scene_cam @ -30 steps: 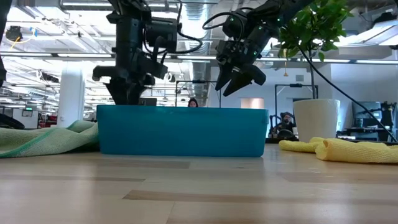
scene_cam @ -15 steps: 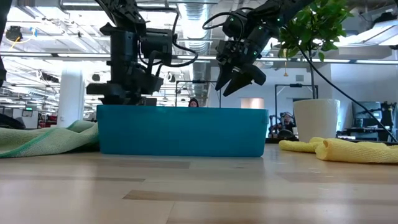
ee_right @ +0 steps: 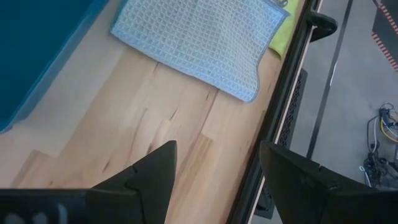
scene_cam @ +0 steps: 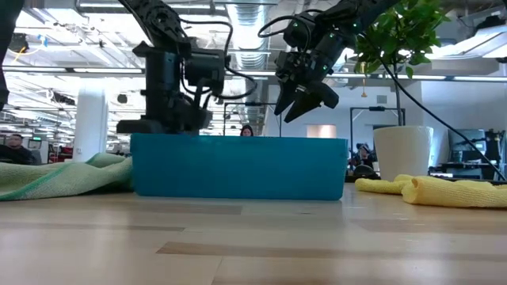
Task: Fold microfiber towels
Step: Put the folded gray microfiber towel into the blue bin
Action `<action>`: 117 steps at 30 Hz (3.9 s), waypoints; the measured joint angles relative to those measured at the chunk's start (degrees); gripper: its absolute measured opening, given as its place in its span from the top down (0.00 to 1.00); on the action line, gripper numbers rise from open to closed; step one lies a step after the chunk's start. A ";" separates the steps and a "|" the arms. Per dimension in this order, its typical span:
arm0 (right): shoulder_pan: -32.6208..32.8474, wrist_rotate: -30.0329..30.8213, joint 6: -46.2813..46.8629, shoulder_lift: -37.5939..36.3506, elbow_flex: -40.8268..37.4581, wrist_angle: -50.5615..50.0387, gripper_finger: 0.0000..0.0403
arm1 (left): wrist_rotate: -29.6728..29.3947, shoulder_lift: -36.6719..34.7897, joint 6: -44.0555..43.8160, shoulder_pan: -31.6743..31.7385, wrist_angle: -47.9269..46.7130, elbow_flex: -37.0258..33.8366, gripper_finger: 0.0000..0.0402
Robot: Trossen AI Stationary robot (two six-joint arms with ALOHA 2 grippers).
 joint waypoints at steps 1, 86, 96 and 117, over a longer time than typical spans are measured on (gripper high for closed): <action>0.02 0.00 -0.02 0.00 0.00 0.00 0.37 | -0.34 0.50 0.01 0.00 -0.04 0.00 0.52; 0.07 1.57 1.56 -1.07 0.02 -0.50 0.37 | -4.63 7.16 -18.08 1.42 -16.84 14.44 0.59; 0.07 1.57 1.81 -1.07 0.02 -1.78 0.37 | -0.58 7.14 -19.35 1.40 -14.85 11.46 0.60; 0.07 1.60 1.32 -1.07 0.00 -1.69 0.37 | -6.44 7.07 -15.72 1.99 -11.74 9.53 0.97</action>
